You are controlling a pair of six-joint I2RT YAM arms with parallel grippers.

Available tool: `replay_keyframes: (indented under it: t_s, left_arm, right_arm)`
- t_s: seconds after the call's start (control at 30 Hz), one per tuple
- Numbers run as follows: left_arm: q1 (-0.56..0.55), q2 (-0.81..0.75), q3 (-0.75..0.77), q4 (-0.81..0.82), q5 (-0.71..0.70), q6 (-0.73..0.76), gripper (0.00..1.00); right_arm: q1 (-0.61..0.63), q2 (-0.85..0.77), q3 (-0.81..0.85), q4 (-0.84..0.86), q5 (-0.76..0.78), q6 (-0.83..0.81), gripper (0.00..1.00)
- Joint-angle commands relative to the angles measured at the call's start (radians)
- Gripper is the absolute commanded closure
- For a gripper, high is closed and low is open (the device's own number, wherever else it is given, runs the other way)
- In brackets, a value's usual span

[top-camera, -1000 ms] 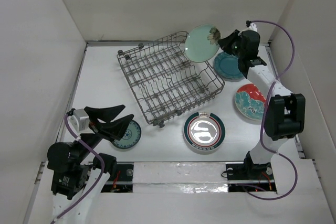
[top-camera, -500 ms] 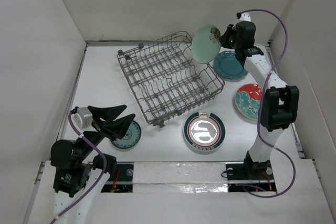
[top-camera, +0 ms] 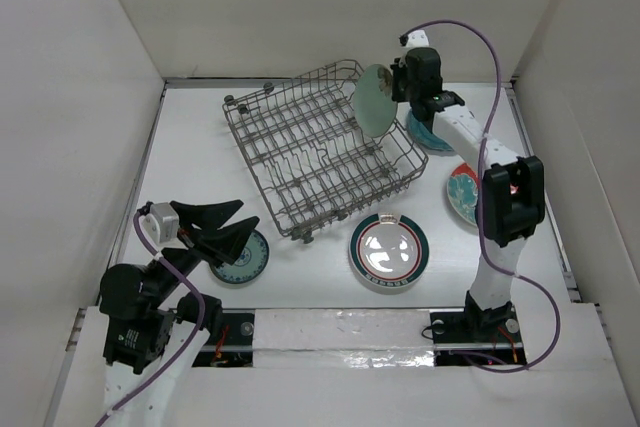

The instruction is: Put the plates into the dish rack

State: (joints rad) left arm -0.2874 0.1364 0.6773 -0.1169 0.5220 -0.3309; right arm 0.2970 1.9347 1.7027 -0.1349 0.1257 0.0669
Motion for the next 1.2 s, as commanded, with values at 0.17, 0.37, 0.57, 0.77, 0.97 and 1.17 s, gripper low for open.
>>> replay_keyframes:
  t_s: [0.17, 0.37, 0.57, 0.77, 0.97, 1.17]
  left_arm:
    - [-0.007, -0.001, -0.012, 0.049, 0.007, 0.000, 0.53]
    - [-0.007, -0.003, -0.021, 0.052, 0.007, 0.001, 0.53]
    - [-0.007, -0.006, -0.031, 0.051, 0.007, 0.010, 0.53]
    - [-0.007, -0.008, -0.042, 0.051, 0.007, 0.012, 0.53]
    - [-0.007, -0.008, -0.053, 0.049, 0.007, 0.015, 0.53]
    - [-0.007, -0.006, -0.055, 0.046, 0.007, 0.018, 0.53]
  right_arm:
    - [0.100, -0.019, 0.066, 0.173, 0.213, -0.183, 1.00]
    - [0.188, 0.007, 0.055, 0.208, 0.330, -0.314, 1.00]
    - [0.252, 0.021, 0.017, 0.253, 0.423, -0.380, 1.00]
    - [0.271, 0.035, -0.012, 0.265, 0.476, -0.360, 0.99]
    - [0.260, 0.027, -0.028, 0.244, 0.489, -0.271, 0.88]
    - [0.186, -0.012, -0.018, 0.153, 0.364, -0.081, 0.65]
